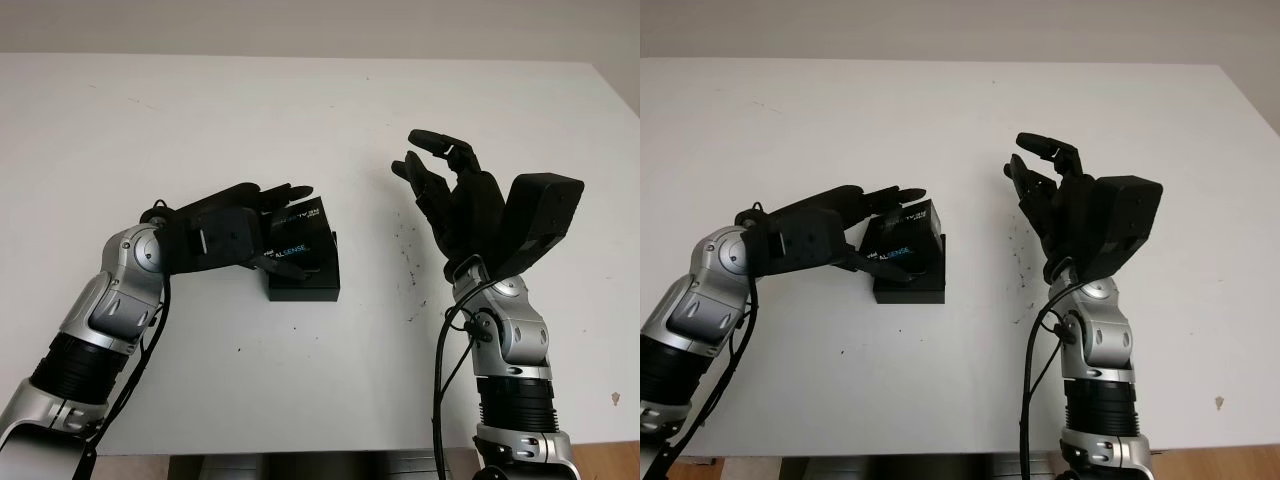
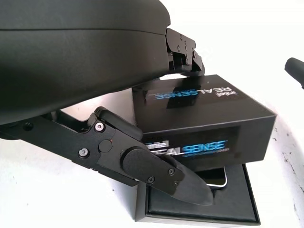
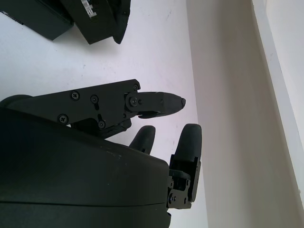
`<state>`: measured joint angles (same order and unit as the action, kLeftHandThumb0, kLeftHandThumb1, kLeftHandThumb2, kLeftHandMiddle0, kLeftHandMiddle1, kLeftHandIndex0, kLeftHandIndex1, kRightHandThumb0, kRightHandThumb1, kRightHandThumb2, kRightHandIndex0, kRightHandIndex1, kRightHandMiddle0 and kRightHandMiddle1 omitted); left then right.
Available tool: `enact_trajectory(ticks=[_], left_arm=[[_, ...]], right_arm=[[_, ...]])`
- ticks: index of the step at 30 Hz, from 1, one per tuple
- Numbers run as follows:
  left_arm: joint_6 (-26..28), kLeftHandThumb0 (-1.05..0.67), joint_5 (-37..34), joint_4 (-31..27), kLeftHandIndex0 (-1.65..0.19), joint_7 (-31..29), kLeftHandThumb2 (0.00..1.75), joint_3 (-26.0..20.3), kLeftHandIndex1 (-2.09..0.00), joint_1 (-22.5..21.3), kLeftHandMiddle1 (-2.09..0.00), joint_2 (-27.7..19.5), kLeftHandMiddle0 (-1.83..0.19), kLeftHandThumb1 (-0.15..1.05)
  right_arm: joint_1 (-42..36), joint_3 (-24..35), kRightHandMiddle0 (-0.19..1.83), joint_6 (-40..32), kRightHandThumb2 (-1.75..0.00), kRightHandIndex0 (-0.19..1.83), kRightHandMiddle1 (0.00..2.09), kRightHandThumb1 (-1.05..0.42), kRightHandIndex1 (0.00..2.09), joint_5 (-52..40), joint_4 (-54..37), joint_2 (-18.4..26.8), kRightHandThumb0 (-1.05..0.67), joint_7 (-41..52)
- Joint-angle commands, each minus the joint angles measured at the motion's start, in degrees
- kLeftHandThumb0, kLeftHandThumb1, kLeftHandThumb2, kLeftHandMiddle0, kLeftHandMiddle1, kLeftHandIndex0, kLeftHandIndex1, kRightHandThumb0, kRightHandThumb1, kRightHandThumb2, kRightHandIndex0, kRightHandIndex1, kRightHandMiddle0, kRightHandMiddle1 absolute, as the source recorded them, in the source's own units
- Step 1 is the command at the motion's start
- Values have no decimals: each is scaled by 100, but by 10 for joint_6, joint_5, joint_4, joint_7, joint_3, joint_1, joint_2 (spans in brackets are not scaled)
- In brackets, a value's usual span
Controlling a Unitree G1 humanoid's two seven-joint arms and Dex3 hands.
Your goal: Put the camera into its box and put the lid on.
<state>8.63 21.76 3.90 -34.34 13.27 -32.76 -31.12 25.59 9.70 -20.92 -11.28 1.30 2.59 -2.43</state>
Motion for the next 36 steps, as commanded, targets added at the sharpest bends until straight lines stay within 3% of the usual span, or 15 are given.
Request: enact_trajectory(ticks=[1,4,9,23,29,36], left_arm=[[-15,-55,-1,9,-3,-4,5,8,-88,0,-125,-5,-10,86],[-32,-46,-5,17,-5,-3,5,4,-110,0,-144,-6,-15,84],[-46,-36,-6,26,-9,-2,6,3,-124,0,-154,-8,-18,85],[-32,-40,-4,7,3,4,7,-2,-125,6,-158,-8,-10,95],[14,-37,-6,-59,4,3,6,-20,-120,14,-146,-11,-13,100],[35,-42,30,-171,-5,43,6,-40,-94,53,-152,-19,-4,104]], right_arm=[[-2,0,-7,1,-27,3,144,-105,116,1,-15,4,-25,1],[-1,1,-7,-1,-28,3,143,-105,116,1,-16,3,-25,-2],[0,1,-6,3,-28,4,144,-105,116,1,-15,2,-24,-2],[-3,-1,-8,-5,-29,3,146,-105,118,-1,-20,0,-23,-4],[-6,-5,-8,2,-29,2,146,-105,119,3,-18,0,-24,-2],[-4,-5,-9,5,-29,1,146,-105,120,3,-14,-5,-24,-4]])
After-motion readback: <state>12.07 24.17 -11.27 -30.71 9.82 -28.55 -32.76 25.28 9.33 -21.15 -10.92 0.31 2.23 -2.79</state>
